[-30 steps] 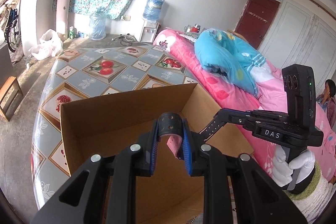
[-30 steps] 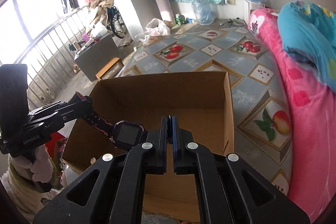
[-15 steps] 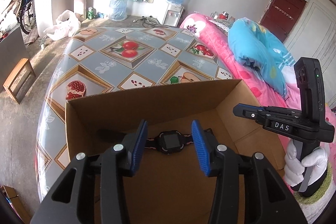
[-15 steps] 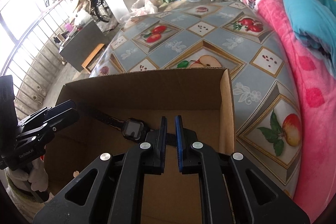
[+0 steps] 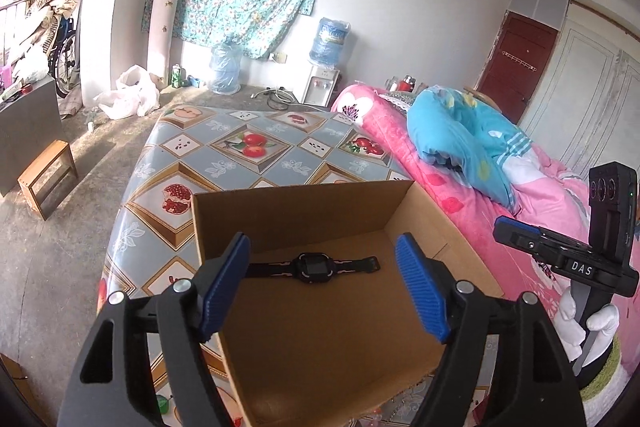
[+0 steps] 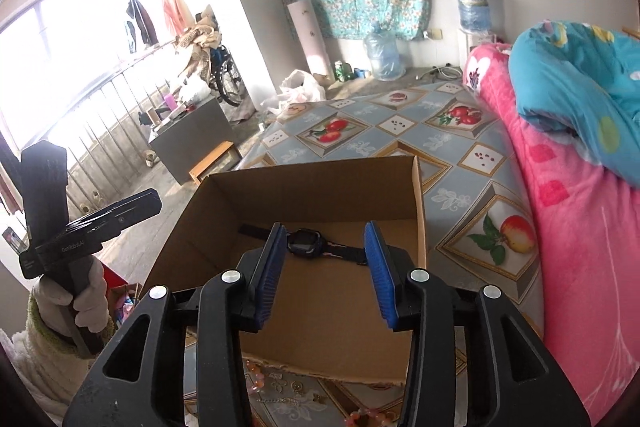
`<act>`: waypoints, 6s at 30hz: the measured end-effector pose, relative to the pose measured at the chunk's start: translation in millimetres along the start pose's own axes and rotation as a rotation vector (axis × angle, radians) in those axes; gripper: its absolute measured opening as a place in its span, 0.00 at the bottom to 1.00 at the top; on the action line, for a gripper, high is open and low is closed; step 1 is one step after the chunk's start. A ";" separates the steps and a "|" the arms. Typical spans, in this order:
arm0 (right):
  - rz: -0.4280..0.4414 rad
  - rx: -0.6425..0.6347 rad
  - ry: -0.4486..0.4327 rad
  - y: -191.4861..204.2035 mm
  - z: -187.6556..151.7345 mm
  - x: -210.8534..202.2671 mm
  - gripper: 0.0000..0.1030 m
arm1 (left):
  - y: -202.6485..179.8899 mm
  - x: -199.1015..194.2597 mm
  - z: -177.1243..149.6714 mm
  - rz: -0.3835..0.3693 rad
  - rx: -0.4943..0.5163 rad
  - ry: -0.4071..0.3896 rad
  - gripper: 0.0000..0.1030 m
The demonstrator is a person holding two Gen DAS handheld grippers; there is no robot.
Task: Organize jewelry
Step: 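Move the open right tool toward the multicolored bead bracelet on the table, then close the right tool on the multicolored bead bracelet, then carry the bead bracelet into the box and open the right tool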
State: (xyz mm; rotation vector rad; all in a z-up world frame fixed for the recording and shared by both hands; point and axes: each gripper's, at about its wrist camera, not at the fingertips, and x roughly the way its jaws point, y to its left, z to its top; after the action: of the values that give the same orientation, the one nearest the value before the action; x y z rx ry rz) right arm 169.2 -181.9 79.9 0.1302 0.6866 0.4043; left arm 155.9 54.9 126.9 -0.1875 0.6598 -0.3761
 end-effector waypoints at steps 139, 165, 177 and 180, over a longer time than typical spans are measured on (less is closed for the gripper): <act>-0.069 -0.115 0.308 118.5 -146.0 101.0 0.07 | -0.9 6.8 -190.4 0.041 0.374 0.238 0.09; 0.102 -0.110 0.171 97.0 20.3 87.4 0.07 | -23.2 -14.6 -11.4 -0.044 0.351 -0.006 0.09; 0.113 -0.072 0.521 89.6 0.2 171.0 0.12 | 1.8 64.2 -34.6 0.061 0.312 0.262 0.10; 0.091 -0.076 0.538 91.6 -0.6 177.2 0.18 | 6.5 71.0 -35.6 0.108 0.312 0.276 0.15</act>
State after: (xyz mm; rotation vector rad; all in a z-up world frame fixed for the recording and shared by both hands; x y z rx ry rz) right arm 263.6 -26.5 -2.3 -0.0236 1.1961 0.5601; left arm 186.9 30.8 57.5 0.2003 0.8690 -0.3990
